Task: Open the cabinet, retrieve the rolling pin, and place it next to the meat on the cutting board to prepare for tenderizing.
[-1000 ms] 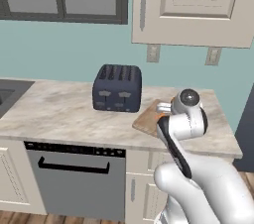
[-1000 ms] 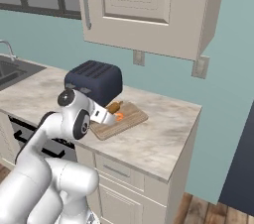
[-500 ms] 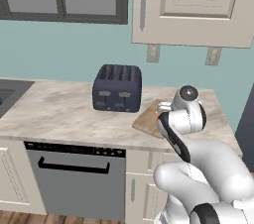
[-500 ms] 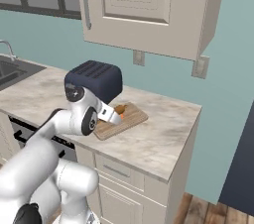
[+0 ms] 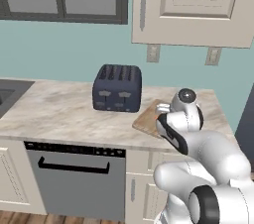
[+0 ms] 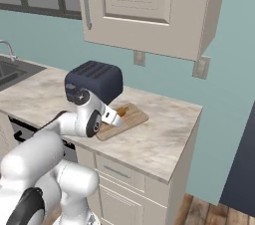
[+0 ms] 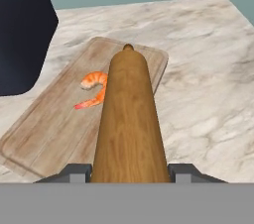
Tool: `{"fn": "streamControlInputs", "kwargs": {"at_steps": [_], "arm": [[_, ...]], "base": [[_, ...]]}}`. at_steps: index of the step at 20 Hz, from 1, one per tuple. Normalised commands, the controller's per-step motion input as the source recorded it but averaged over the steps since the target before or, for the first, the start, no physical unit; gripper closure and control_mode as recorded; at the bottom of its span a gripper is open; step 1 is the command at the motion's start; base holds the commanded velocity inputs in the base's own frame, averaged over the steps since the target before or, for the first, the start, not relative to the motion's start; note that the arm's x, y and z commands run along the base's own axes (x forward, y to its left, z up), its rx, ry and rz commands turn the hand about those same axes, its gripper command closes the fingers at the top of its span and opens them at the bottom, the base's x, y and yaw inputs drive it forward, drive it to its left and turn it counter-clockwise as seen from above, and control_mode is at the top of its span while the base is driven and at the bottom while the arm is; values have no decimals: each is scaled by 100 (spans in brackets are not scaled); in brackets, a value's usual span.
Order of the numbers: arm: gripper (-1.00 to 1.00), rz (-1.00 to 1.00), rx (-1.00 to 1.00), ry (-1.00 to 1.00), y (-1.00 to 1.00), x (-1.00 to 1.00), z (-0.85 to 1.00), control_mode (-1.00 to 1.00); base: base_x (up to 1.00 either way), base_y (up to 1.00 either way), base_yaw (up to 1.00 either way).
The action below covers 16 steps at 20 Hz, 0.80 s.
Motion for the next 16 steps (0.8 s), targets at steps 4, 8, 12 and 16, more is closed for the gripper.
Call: {"fn": "streamControlInputs", "kwargs": {"at_steps": [4, 8, 12, 16], "arm": [[100, 0, 2, 2, 0, 7, -5, -100], [100, 0, 0, 0, 0, 4, -9, -100], [100, 0, 0, 0, 0, 11, -13, -100], [100, 0, 0, 0, 0, 12, -16, -100]], "base": [[0, 0, 0], [0, 0, 0], [0, 0, 0], [0, 0, 0]]}}
